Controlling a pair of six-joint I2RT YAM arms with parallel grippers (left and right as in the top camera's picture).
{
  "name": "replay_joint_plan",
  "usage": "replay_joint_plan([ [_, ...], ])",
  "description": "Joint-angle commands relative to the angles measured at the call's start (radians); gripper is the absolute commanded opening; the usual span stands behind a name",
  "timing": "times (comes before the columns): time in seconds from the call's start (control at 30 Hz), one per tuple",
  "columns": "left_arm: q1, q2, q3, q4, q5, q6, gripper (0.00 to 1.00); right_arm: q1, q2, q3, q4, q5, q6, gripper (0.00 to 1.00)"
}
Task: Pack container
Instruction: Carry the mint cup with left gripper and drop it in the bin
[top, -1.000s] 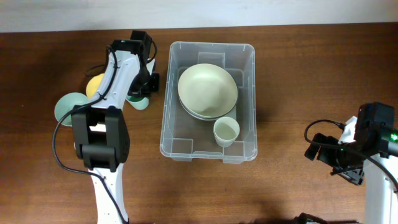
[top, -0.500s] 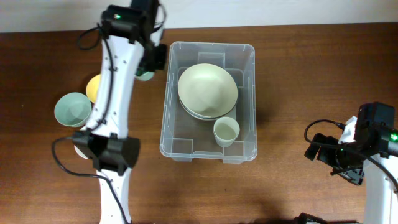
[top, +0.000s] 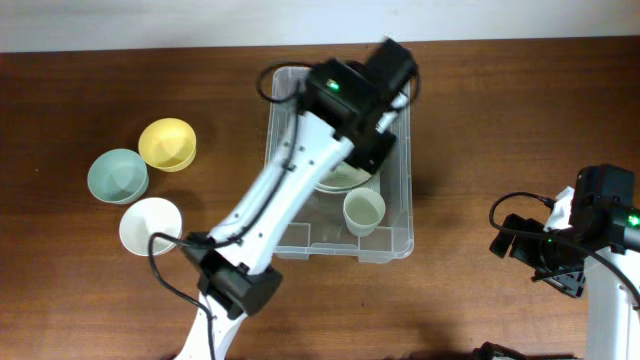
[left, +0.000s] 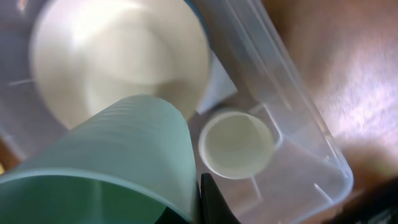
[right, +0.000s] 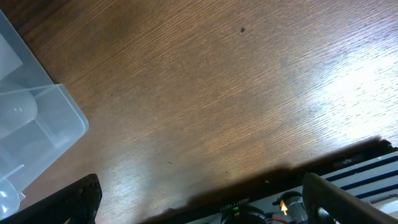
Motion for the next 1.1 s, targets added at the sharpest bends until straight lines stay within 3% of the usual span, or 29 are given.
replay_joint_plan([
  [0.0, -0.026, -0.021, -0.069, -0.004, -0.023, -0.001, 0.01, 0.005, 0.001, -0.004, 0.0, -0.006, -0.011, 0.99],
  [0.23, -0.056, -0.021, -0.199, -0.001, 0.002, -0.01, 0.01, 0.005, 0.001, -0.004, 0.0, -0.006, -0.011, 0.99],
  [0.8, -0.143, -0.021, -0.206, 0.002, 0.016, -0.01, 0.01, 0.004, 0.001, -0.004, 0.0, -0.006, -0.011, 0.99],
  [0.83, -0.143, -0.021, -0.206, 0.0, 0.016, -0.01, 0.03, 0.005, 0.001, -0.004, 0.0, -0.006, -0.011, 0.99],
  [0.97, -0.142, -0.021, -0.206, -0.001, 0.016, -0.01, 0.28, 0.005, 0.001, -0.004, 0.0, -0.006, -0.011, 0.99],
  [1.07, -0.142, -0.021, -0.206, 0.0, 0.016, -0.01, 0.39, 0.005, 0.001, -0.004, 0.0, -0.006, -0.011, 0.99],
])
